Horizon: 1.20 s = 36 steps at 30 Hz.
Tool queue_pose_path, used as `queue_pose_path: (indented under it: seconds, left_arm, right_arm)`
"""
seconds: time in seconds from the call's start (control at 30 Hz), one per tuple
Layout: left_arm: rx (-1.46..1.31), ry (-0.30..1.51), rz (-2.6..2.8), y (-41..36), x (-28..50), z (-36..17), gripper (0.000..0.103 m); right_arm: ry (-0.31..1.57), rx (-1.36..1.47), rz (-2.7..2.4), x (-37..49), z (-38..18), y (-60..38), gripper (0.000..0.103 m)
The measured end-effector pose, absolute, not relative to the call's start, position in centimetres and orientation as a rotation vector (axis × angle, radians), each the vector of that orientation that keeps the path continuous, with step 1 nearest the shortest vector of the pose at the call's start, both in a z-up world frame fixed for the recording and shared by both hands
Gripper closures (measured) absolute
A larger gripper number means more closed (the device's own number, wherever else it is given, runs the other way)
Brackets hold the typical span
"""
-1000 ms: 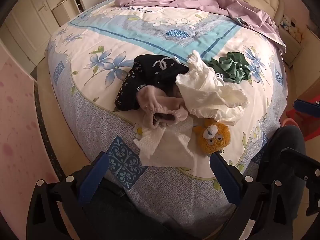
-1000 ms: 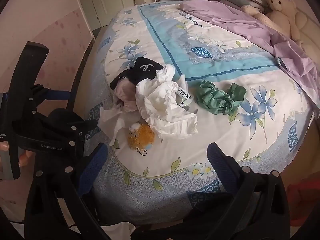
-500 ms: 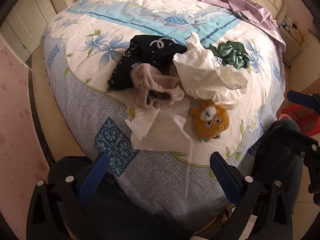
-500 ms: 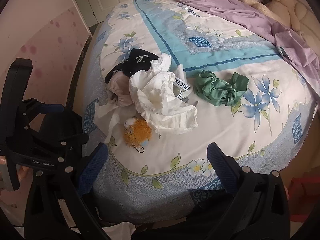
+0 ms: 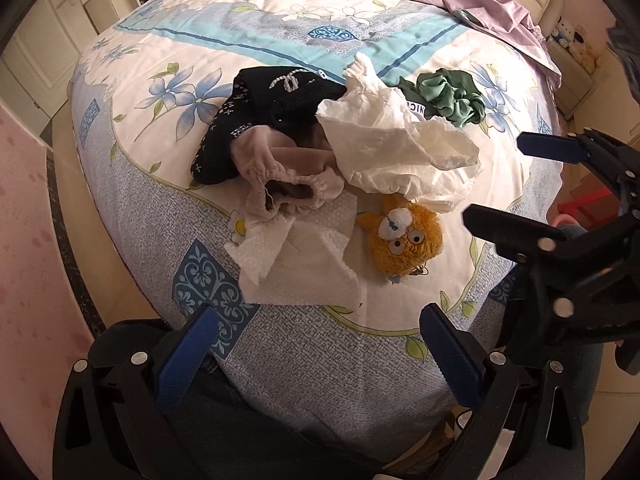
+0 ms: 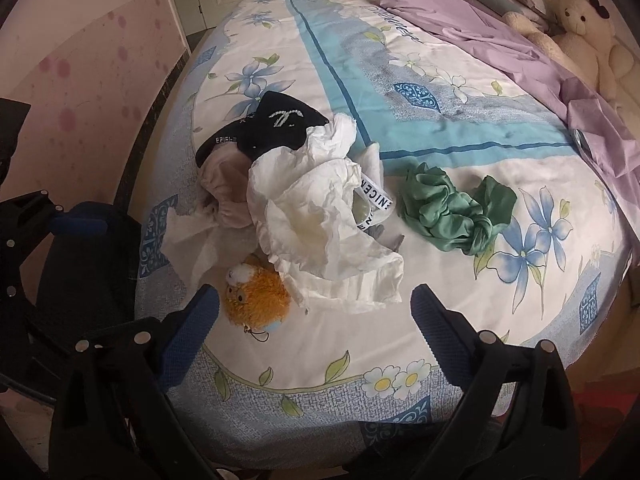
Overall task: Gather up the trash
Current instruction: 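Move both tools toward the pile of items on the bed, then grasp the orange plush toy with the left tool while the right tool grasps the white tissue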
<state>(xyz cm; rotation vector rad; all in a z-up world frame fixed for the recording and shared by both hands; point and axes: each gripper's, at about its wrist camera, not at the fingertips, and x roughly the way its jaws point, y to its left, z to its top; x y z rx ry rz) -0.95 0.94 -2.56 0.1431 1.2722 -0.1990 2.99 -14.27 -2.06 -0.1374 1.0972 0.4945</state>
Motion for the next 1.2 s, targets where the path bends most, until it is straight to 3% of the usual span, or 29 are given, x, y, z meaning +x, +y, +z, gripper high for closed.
queue_pose_path:
  seconds: [1.03,1.2]
  left_arm:
    - [0.181,1.296,-0.236,-1.0,0.3,-3.5,0.004]
    - [0.184,1.303,-0.237,-1.2,0.5,-3.5,0.004]
  right_arm:
    - [1.116,-0.210,0.537,5.2,-3.6,-13.8,0.010]
    - [1.120,-0.225,0.552,6.2,-4.4,-13.0,0.016]
